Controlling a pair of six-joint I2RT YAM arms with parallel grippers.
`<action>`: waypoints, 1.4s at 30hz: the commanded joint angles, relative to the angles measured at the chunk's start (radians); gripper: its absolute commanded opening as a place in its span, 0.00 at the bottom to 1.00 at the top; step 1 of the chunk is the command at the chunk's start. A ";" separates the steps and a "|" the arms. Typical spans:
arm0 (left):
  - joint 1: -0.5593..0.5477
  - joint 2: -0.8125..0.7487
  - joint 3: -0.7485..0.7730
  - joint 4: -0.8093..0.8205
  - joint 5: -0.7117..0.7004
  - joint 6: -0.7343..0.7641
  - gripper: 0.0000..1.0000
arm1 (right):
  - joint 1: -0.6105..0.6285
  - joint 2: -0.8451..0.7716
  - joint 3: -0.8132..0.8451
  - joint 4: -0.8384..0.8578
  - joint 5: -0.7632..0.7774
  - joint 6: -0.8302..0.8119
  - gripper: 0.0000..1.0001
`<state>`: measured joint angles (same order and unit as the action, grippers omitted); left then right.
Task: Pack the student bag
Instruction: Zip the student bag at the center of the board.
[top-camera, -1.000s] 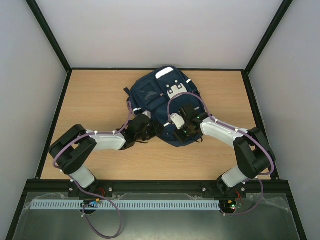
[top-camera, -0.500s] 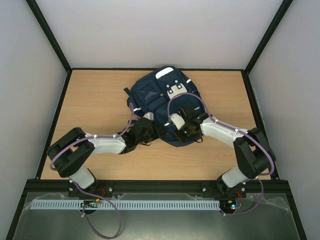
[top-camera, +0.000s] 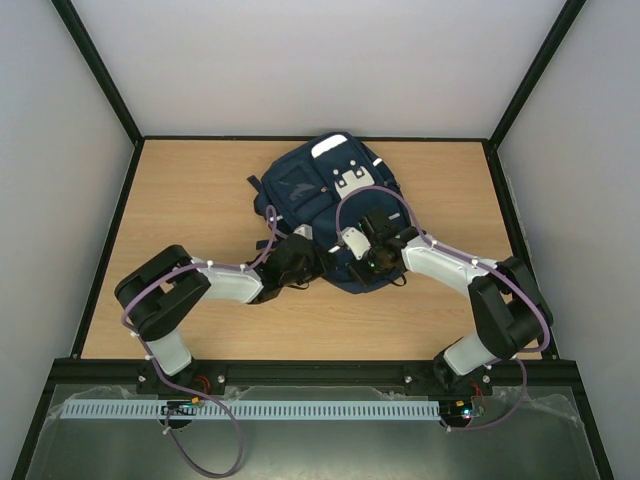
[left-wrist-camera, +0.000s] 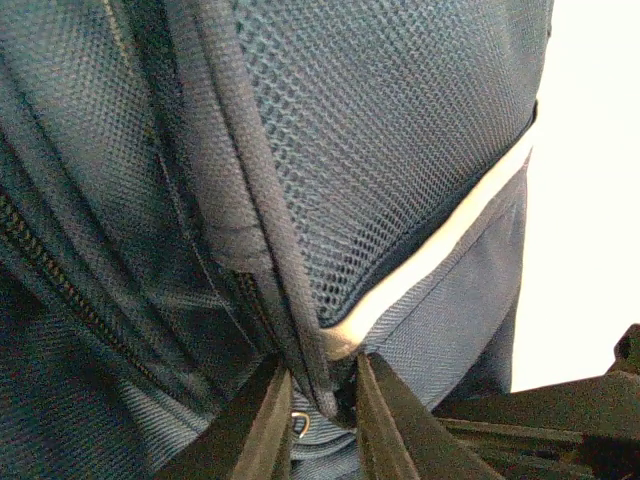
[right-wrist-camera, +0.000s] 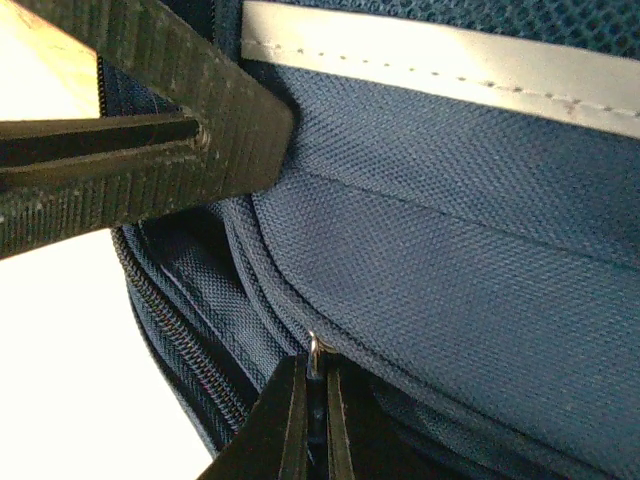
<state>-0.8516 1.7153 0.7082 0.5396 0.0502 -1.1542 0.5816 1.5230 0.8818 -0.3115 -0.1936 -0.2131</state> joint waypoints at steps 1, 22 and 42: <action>0.010 0.026 0.030 0.036 -0.011 0.001 0.15 | 0.004 -0.012 -0.010 -0.037 0.000 -0.015 0.01; 0.113 -0.217 -0.106 -0.150 -0.068 0.105 0.02 | -0.158 -0.039 0.101 -0.263 0.105 -0.169 0.01; 0.305 -0.395 -0.191 -0.307 -0.039 0.206 0.02 | -0.298 -0.025 0.129 -0.363 0.111 -0.339 0.01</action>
<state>-0.6342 1.3849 0.5587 0.3096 0.1219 -0.9756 0.3145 1.5089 0.9955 -0.5198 -0.1062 -0.5266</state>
